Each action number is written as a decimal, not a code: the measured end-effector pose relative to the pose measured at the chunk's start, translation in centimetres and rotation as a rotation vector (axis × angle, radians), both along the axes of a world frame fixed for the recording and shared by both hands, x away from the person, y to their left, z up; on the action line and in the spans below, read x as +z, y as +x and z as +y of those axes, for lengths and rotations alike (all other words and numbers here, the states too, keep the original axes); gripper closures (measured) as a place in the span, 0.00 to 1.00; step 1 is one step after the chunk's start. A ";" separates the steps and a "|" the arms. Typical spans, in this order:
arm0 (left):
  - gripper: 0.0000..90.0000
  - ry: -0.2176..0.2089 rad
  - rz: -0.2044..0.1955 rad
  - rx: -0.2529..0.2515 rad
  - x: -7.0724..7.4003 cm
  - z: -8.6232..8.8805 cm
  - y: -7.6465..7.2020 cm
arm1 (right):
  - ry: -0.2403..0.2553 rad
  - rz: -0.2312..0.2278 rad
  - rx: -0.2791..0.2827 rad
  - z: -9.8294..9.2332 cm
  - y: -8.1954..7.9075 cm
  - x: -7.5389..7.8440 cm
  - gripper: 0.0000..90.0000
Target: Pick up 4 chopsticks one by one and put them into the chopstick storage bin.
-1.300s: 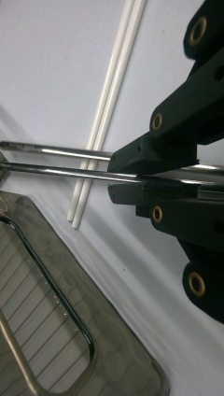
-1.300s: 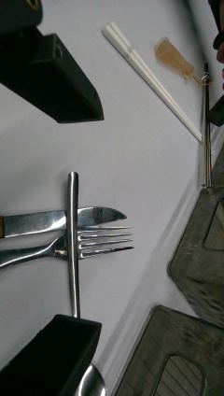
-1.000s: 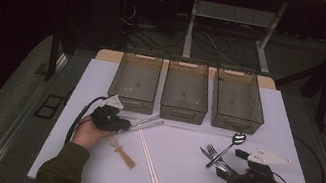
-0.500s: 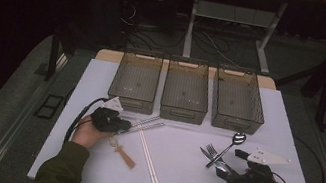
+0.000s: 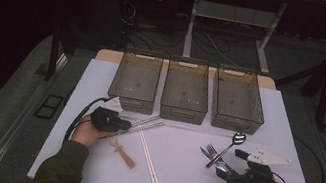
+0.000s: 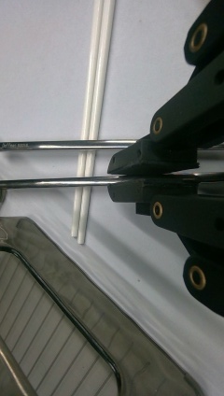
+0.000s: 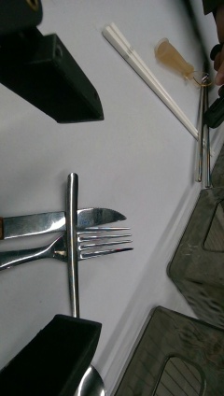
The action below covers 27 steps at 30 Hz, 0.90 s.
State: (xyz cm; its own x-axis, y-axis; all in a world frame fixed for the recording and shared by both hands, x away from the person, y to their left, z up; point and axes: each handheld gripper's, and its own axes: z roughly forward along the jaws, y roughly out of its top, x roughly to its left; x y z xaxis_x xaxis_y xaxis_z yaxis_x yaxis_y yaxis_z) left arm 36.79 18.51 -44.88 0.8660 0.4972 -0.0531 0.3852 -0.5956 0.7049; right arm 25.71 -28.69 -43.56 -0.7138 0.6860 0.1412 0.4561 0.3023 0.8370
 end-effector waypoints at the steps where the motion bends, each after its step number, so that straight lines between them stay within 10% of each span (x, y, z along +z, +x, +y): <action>1: 0.94 0.005 -0.002 -0.001 0.0 0.0 0.0 | 0.000 0.000 0.000 0.0 0.0 0.0 0.02; 27: 0.95 0.002 0.021 0.002 1.1 0.2 0.0 | -0.006 -0.003 -0.002 -0.1 0.1 -0.1 0.02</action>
